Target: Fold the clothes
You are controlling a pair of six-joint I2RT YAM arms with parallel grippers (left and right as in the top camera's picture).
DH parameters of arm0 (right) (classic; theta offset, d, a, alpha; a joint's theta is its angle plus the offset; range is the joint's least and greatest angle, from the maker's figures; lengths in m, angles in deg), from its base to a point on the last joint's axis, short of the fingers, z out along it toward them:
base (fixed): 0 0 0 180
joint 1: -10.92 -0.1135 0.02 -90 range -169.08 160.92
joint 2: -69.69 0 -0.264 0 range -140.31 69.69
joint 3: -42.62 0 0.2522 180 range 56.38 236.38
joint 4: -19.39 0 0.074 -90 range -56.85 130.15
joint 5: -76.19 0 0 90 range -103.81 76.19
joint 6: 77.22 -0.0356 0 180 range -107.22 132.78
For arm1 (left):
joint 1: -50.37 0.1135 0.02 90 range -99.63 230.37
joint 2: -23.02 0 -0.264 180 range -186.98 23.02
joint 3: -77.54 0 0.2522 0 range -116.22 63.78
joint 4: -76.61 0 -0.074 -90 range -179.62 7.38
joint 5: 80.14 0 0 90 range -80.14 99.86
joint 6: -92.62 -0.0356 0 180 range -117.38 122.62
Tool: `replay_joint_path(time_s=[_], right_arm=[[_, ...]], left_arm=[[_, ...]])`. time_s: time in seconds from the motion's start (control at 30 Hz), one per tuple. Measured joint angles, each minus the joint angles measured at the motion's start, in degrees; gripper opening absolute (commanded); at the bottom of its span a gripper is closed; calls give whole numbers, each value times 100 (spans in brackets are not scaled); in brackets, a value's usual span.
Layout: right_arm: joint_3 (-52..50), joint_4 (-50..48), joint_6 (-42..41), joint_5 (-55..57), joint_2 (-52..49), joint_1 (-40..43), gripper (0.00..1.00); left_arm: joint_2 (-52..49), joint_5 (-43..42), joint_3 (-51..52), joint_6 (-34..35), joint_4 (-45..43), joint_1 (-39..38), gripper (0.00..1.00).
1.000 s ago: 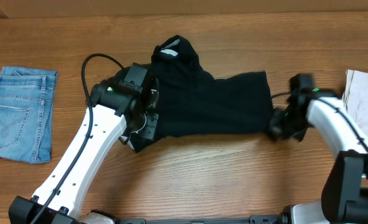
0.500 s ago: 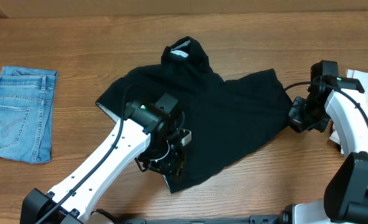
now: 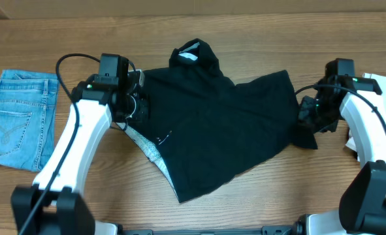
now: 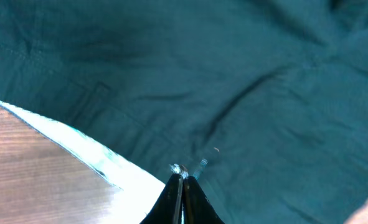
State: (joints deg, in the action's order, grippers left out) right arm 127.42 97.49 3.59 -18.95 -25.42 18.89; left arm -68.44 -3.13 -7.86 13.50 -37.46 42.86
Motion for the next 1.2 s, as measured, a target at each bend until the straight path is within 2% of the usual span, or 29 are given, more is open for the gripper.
replay_joint_path(time_s=[0.2,0.4,0.63,0.8,0.87,0.97,1.03,1.1,1.2], right_arm=[[11,39,160,-236,0,-247,32],[11,90,173,-251,0,-247,32],[15,122,175,-251,0,-247,32],[17,129,177,-254,0,-247,33],[20,129,175,-254,0,-247,33],[20,127,177,-256,0,-247,33],[22,125,177,-254,0,-247,33],[22,127,177,-256,0,-247,33],[22,125,175,-254,0,-247,33]], left_arm=[[-1687,-258,-52,-929,-315,544,4],[-2441,-581,-293,-1622,-546,916,4],[-2741,-535,-756,-1217,-1045,1193,4],[-3185,101,-2312,-669,-822,1998,4],[-3185,122,-2946,-625,-514,2046,4],[-3180,-313,-3801,-605,710,1956,7],[-3176,-726,-3960,-584,1731,1873,18],[-3178,-946,-3928,-540,2953,1663,21],[-3178,-730,-3620,-542,3268,1276,24]])
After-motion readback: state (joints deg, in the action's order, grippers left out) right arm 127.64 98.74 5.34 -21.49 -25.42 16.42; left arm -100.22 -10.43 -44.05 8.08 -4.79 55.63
